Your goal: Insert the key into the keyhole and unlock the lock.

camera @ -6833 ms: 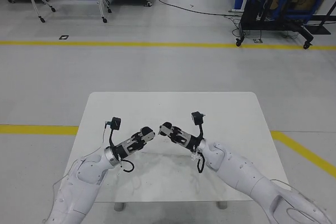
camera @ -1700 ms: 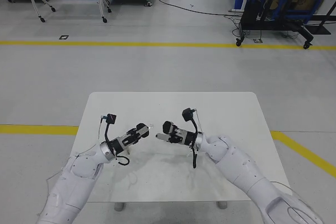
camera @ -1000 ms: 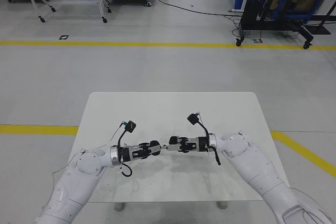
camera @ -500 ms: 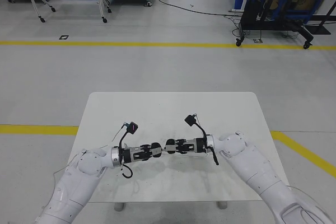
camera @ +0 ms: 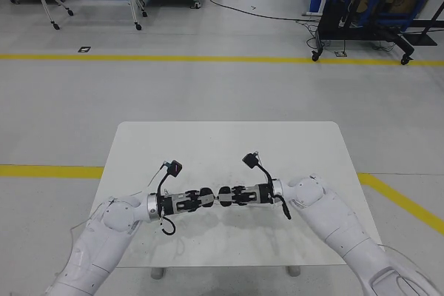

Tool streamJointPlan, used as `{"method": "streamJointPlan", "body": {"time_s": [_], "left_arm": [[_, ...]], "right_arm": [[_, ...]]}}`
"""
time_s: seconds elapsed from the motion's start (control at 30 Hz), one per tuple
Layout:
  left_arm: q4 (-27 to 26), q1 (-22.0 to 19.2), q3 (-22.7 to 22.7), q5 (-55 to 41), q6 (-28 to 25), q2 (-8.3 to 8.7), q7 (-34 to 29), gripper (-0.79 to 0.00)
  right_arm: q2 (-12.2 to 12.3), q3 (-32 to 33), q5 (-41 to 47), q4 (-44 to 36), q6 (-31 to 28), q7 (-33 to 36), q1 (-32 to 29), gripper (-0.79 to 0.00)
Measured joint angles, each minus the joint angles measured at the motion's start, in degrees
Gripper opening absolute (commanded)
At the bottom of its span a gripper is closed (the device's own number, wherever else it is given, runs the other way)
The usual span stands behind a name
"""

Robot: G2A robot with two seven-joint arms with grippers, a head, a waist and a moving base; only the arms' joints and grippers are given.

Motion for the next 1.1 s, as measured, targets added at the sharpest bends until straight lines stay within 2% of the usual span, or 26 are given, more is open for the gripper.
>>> {"method": "streamJointPlan", "body": {"time_s": [0.3,0.6,0.87,0.93,1.03,1.1], "left_arm": [[0.6,0.4,-2.2,0.0,-1.5,0.37,5.1,0.0],[0.9,0.5,-3.4,-0.1,-1.4,0.67,6.1,0.0],[0.4,0.5,-3.6,0.3,-1.4,0.72,6.5,0.0],[-2.8,1.6,-4.8,3.7,-0.8,0.98,9.4,0.0],[-11.8,7.7,-9.8,15.0,1.2,1.93,16.6,0.0],[-16.5,11.7,-14.1,19.5,2.8,2.72,18.7,0.0]], "right_arm": [[1.4,4.0,0.6,0.2,-3.1,-1.7,-1.4,-0.785],[5.4,17.2,1.3,-5.2,-8.7,-6.4,-9.6,-0.785],[5.5,17.3,1.4,-5.3,-8.7,-6.4,-9.7,-0.785],[5.5,17.4,1.4,-5.3,-8.7,-6.4,-9.7,-0.785],[5.5,17.4,1.4,-5.3,-8.7,-6.4,-9.7,-0.785],[5.5,17.4,1.4,-5.3,-8.7,-6.4,-9.7,-0.785]]}}
